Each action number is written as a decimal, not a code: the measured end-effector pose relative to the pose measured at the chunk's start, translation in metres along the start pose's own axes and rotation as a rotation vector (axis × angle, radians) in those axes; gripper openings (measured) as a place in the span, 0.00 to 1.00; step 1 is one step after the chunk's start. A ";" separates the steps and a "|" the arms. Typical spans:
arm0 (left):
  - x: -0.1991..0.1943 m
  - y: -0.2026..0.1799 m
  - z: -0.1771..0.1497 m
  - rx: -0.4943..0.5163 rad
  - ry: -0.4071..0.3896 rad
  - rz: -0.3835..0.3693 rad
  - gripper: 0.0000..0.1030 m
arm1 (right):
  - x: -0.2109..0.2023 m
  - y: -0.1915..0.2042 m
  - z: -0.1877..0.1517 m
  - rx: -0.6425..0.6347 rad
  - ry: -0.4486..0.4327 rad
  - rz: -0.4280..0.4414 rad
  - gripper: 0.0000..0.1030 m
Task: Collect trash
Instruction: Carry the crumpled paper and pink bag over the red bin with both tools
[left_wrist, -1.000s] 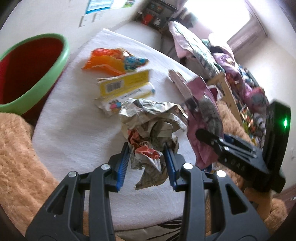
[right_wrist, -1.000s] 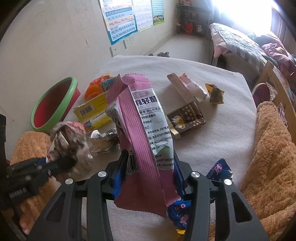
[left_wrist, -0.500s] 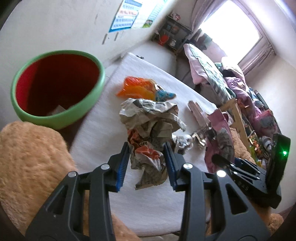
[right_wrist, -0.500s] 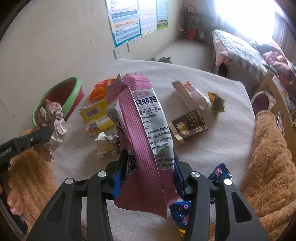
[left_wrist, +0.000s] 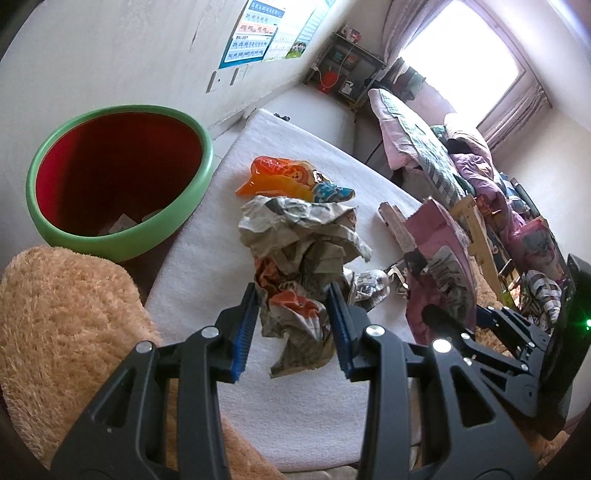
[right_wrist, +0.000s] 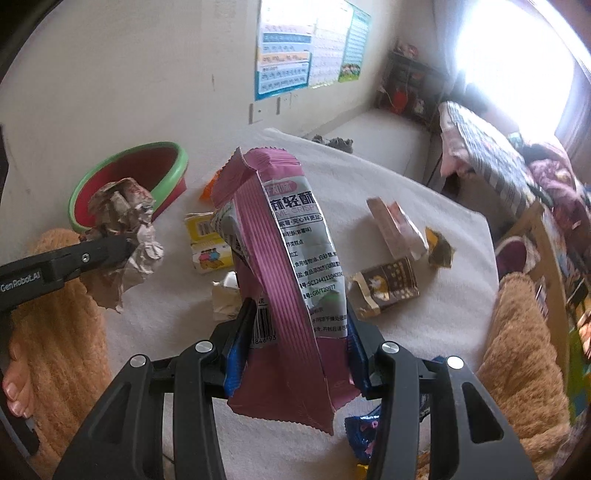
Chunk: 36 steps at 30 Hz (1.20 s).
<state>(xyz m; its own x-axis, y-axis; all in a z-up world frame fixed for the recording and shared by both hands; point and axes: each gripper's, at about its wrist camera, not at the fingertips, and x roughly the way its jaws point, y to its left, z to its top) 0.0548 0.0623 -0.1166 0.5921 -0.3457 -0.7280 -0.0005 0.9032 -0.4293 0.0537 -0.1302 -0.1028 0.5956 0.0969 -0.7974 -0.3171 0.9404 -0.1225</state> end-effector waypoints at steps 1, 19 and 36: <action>0.000 0.000 0.000 -0.001 0.001 0.000 0.35 | -0.001 0.003 0.001 -0.016 -0.006 -0.006 0.43; -0.022 0.044 0.038 -0.037 -0.085 0.101 0.35 | 0.007 0.034 0.039 -0.029 -0.007 0.118 0.43; -0.034 0.129 0.086 -0.143 -0.086 0.238 0.35 | 0.057 0.104 0.126 0.061 0.130 0.396 0.43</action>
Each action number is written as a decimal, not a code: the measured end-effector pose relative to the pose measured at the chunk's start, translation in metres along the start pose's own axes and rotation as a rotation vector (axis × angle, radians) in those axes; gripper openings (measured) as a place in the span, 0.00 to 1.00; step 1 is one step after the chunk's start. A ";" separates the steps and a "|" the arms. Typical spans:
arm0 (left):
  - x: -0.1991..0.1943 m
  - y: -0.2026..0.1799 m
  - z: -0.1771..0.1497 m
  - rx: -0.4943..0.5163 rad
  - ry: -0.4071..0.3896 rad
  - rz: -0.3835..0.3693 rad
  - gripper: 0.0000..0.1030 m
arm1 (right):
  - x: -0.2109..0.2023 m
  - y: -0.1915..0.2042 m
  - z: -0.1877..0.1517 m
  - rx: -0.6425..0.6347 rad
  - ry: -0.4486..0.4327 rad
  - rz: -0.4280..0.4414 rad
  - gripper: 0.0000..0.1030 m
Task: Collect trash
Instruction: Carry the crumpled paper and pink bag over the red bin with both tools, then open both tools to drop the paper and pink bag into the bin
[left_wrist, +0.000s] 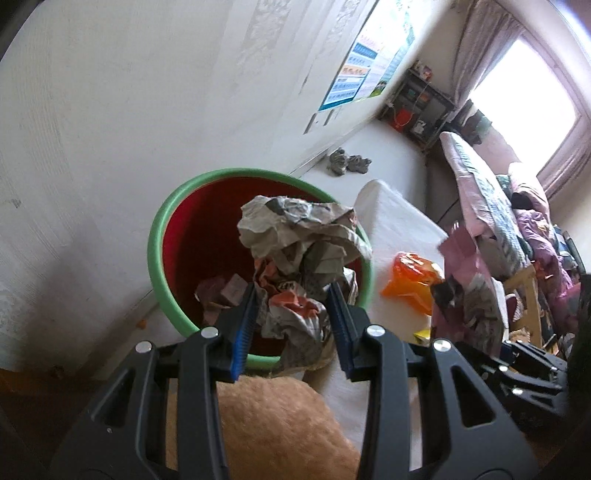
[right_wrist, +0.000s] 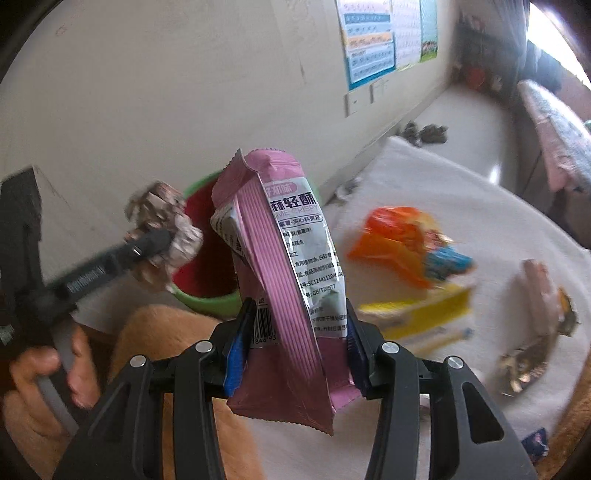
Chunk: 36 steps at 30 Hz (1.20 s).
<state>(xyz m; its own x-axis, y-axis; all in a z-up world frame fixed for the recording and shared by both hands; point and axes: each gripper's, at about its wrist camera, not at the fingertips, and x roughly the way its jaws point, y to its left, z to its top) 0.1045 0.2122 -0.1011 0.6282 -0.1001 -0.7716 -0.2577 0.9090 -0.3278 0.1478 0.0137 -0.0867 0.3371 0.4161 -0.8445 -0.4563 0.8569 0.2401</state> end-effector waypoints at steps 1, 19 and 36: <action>0.001 0.001 0.000 0.002 0.003 0.008 0.35 | 0.003 0.002 0.004 0.005 0.000 0.005 0.43; 0.016 0.001 0.004 0.028 0.012 0.058 0.39 | 0.023 0.020 0.023 -0.070 0.022 -0.040 0.73; 0.014 0.012 0.006 -0.011 -0.012 0.085 0.39 | 0.050 0.034 -0.006 -0.302 0.104 -0.190 0.59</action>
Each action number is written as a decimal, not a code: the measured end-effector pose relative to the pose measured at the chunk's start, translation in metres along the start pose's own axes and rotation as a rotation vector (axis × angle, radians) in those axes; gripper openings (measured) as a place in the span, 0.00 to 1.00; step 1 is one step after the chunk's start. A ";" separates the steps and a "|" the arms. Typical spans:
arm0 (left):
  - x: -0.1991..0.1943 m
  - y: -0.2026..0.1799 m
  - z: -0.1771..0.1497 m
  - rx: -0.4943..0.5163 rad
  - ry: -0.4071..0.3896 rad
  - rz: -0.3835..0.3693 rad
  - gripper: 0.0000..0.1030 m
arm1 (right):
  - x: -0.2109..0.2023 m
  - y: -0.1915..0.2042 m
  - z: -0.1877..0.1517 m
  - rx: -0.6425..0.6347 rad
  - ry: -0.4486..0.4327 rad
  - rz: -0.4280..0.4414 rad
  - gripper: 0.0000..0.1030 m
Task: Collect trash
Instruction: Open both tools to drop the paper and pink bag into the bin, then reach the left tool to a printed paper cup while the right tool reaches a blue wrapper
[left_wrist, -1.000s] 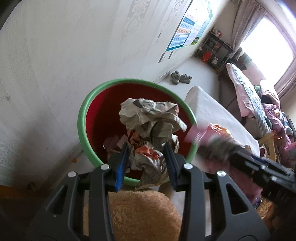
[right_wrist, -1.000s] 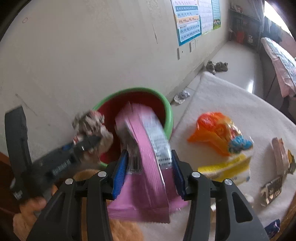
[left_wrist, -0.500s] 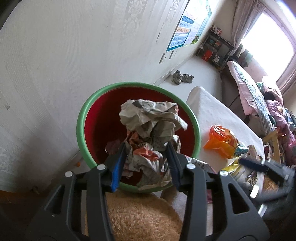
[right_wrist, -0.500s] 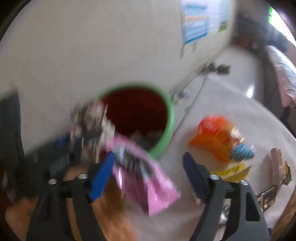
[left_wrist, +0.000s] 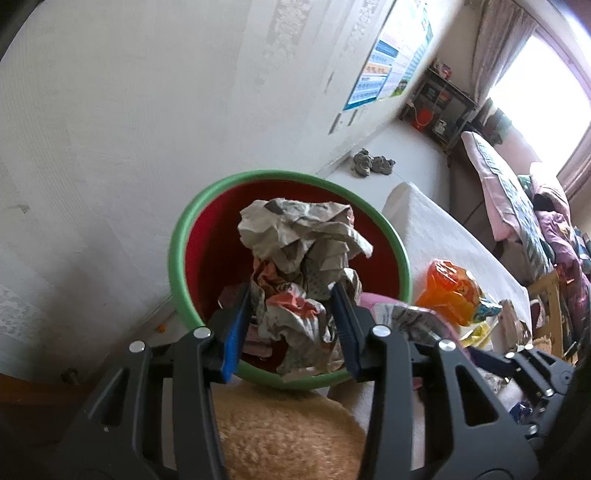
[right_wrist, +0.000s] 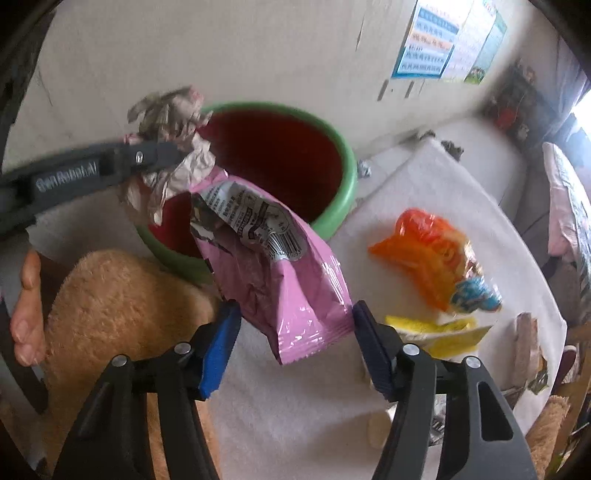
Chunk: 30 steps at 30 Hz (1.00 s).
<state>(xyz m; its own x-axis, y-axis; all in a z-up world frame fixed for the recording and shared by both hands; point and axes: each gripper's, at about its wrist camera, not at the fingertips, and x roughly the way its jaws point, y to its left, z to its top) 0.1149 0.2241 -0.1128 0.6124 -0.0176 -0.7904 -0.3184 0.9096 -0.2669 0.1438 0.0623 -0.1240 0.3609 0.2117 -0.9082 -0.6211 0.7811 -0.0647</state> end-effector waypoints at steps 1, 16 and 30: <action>0.001 0.002 0.001 -0.005 0.004 0.006 0.41 | -0.002 -0.001 0.004 0.010 -0.009 -0.007 0.59; -0.005 0.007 -0.008 -0.030 -0.001 -0.016 0.78 | -0.051 -0.016 0.016 0.104 -0.189 0.047 0.76; -0.011 -0.074 -0.054 0.070 0.065 -0.176 0.78 | -0.092 -0.170 -0.168 0.472 -0.026 -0.126 0.79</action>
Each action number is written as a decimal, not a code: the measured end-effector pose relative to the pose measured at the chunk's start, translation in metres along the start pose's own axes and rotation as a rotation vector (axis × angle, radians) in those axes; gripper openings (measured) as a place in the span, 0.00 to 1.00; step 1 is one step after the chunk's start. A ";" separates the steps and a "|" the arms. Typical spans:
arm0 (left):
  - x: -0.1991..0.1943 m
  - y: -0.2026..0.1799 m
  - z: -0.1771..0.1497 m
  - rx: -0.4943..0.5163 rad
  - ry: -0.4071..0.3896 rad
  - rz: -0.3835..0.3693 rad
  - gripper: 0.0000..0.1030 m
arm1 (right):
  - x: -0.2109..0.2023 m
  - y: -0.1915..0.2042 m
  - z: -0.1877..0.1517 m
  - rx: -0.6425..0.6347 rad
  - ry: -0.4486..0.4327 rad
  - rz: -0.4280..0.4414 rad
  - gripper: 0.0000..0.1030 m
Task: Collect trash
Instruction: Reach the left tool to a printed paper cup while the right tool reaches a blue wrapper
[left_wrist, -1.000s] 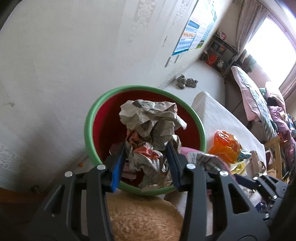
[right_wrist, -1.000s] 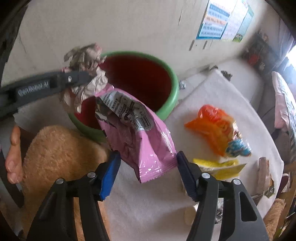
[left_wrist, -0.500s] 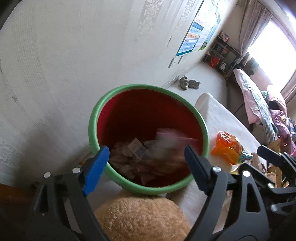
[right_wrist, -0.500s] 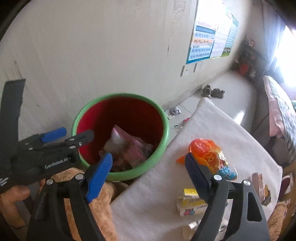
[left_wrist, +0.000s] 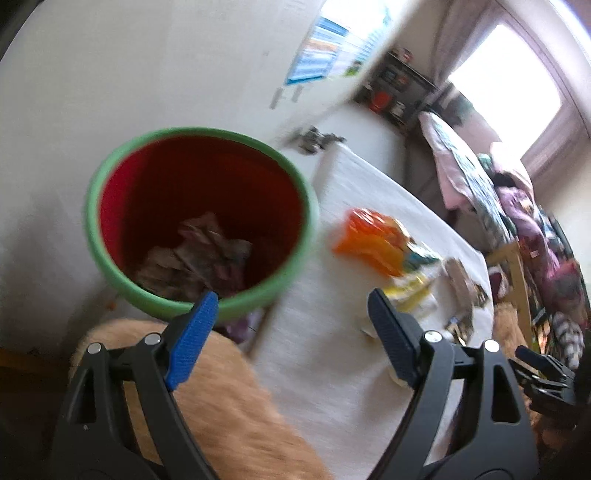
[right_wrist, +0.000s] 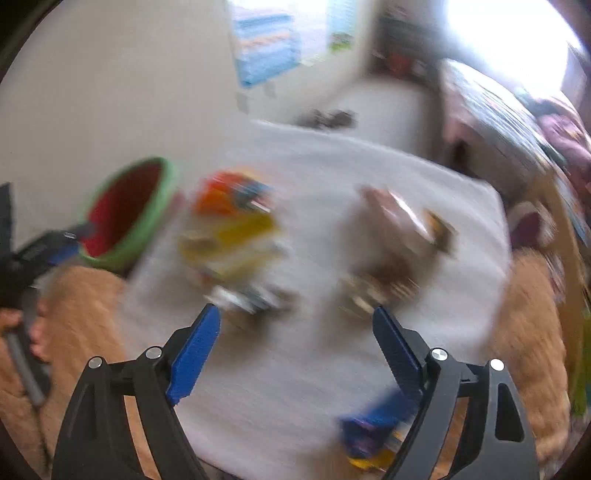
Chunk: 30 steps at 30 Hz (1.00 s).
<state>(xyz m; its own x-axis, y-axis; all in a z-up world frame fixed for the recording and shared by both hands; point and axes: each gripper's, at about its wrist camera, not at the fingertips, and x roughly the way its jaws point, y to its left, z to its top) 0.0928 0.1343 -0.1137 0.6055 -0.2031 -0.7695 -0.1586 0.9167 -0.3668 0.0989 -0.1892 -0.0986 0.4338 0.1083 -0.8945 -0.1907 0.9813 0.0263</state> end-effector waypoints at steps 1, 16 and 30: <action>0.003 -0.012 -0.004 0.026 0.012 -0.007 0.78 | 0.004 -0.013 -0.009 0.025 0.024 -0.019 0.79; 0.023 -0.092 -0.045 0.350 0.075 -0.028 0.78 | 0.058 -0.043 -0.064 0.038 0.349 -0.029 0.57; 0.054 -0.157 -0.071 0.633 0.131 0.003 0.78 | 0.026 -0.062 -0.059 0.191 0.082 0.108 0.42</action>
<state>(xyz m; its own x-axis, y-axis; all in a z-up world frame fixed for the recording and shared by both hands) 0.0951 -0.0451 -0.1345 0.4994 -0.2034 -0.8421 0.3548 0.9348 -0.0153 0.0703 -0.2567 -0.1502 0.3459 0.2088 -0.9148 -0.0587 0.9778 0.2010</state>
